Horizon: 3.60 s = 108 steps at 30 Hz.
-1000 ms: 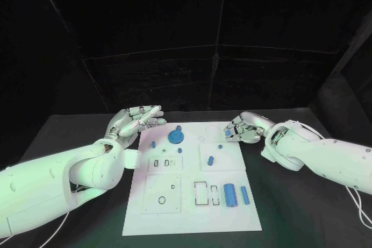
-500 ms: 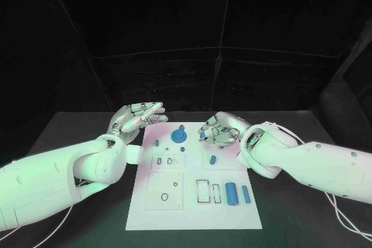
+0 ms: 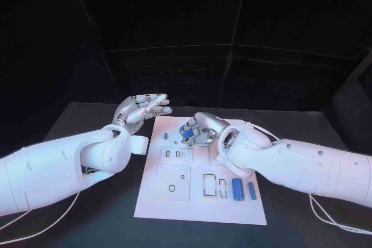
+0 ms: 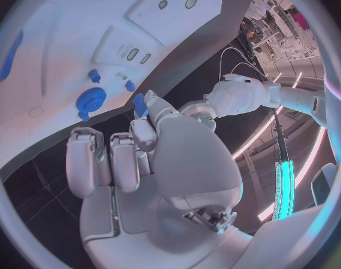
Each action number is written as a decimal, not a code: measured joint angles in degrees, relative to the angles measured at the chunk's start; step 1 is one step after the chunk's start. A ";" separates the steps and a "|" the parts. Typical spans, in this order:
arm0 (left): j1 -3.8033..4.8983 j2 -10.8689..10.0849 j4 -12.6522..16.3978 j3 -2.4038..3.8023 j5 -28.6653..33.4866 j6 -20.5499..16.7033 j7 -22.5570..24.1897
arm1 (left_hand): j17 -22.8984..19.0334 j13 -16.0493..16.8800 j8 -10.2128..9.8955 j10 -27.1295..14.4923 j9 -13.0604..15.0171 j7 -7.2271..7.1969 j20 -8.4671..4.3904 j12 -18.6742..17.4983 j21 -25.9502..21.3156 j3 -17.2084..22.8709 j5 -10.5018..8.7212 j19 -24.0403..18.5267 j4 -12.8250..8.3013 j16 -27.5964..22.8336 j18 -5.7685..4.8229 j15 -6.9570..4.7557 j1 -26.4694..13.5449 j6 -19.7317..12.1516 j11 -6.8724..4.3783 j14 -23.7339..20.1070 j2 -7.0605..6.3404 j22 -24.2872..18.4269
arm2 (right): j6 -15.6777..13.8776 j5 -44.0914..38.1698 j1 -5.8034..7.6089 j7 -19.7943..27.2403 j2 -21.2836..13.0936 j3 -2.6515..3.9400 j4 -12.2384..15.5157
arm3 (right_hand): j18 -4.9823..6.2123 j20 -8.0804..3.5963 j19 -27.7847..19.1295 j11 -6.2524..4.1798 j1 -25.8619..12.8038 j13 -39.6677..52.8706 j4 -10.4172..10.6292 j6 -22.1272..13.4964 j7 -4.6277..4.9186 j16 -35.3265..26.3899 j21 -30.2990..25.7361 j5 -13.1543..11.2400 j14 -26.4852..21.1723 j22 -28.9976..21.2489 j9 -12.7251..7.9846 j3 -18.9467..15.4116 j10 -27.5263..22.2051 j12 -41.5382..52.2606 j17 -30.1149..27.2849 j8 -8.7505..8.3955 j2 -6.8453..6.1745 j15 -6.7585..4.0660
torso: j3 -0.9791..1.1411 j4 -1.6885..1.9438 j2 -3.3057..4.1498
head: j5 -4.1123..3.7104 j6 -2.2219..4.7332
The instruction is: Assemble the parts on the task board
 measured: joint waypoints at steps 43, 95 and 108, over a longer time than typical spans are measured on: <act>0.12 0.56 -0.80 0.00 0.00 -0.01 -0.03 | -0.04 0.00 0.00 0.00 0.00 0.00 0.00 0.00 0.00 0.00 0.00 0.00 0.00 -0.23 0.00 0.00 0.23 0.00 0.00 0.00 0.22 -0.03 | 2.61 -7.53 -3.80 -5.61 4.47 -1.23 -4.13 | 0.00 0.01 -0.01 -0.01 -1.07 0.19 0.06 0.09 -0.04 -0.28 -0.01 0.62 0.00 0.00 -0.06 0.53 0.17 -0.70 -0.01 -0.19 -1.54 0.01 | -0.01 -0.01 -0.13 | 0.30 -1.22; 0.11 0.88 -1.29 -0.01 0.00 0.03 -0.34 | -0.06 -0.03 -0.22 0.00 0.00 0.00 0.00 0.00 0.00 -0.16 0.00 0.00 -0.16 -0.23 0.00 0.00 0.22 0.00 0.00 0.00 0.22 -0.06 | 3.32 -8.68 -4.02 -5.70 3.88 -1.10 -4.64 | 0.01 0.22 -0.22 1.10 -2.28 -2.37 0.19 0.23 -0.06 -0.28 -0.02 0.06 -0.01 0.00 -0.37 0.18 -1.39 -3.75 0.01 -2.44 -4.55 0.01 | -0.03 0.06 -0.08 | 0.09 -1.68; 0.11 0.86 -1.32 -0.01 0.00 0.03 -0.38 | -0.06 -0.03 -0.22 0.00 0.00 0.00 0.00 -0.27 0.00 0.00 0.00 0.00 -0.33 -0.23 0.00 0.00 0.23 0.00 0.00 0.00 0.22 -0.11 | 3.78 -9.17 -4.01 -6.29 4.00 -1.08 -4.74 | 0.00 0.42 -0.42 1.30 -3.05 -2.81 0.62 -0.47 0.25 -0.49 -0.02 -0.15 -0.22 0.04 -0.48 -0.39 -2.01 -4.42 0.01 -2.96 -5.32 0.22 | 0.01 0.06 -0.08 | 0.12 -1.81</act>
